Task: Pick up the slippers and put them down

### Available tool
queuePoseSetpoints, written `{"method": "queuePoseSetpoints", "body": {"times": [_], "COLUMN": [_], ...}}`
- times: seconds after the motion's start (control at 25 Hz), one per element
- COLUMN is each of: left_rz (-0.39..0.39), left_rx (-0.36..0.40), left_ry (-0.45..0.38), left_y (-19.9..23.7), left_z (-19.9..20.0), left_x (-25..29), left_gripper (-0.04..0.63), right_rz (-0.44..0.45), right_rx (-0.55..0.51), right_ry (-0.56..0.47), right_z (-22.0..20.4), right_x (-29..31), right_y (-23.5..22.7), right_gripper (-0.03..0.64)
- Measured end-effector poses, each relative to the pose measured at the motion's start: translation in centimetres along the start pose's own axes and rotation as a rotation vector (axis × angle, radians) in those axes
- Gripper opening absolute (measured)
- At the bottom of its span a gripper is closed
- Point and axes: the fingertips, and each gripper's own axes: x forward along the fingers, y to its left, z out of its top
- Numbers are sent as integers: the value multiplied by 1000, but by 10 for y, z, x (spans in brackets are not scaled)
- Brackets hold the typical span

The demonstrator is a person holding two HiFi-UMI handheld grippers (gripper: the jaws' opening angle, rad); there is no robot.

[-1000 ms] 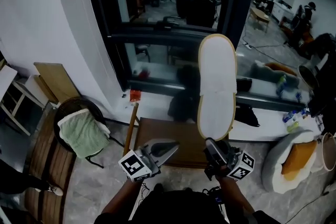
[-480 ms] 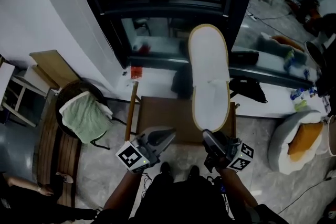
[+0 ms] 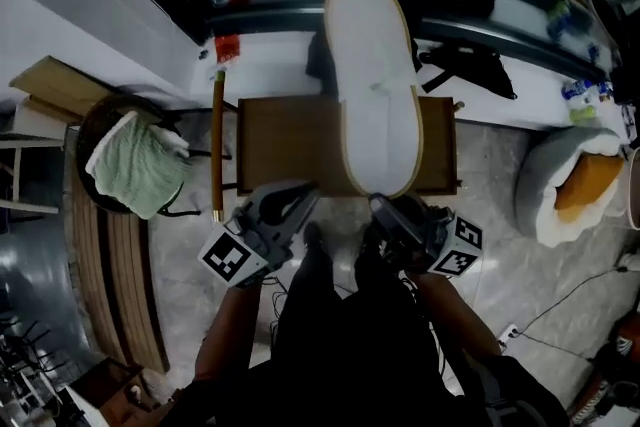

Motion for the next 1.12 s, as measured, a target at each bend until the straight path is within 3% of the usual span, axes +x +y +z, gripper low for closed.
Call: {"method": "queuePoseSetpoints", "body": {"times": [0.16, 0.52, 0.84, 1.12], "left_rz": [16, -3, -10, -40], "left_rx": [-16, -139, -251, -294], "left_ry": [6, 51, 66, 72], "left_y": [10, 14, 10, 6], "left_z": [-35, -131, -194, -228], "left_x": [5, 14, 13, 26], "left_gripper": [11, 11, 11, 11], "right_rz": [-28, -158, -266, -273], "right_rx": [60, 216, 316, 369], "right_ry": [6, 2, 0, 19], "right_z": [-25, -86, -146, -177], "right_x": [-13, -59, -100, -110], "right_y": [-29, -106, -154, -183], "right_gripper": [46, 46, 46, 46]}}
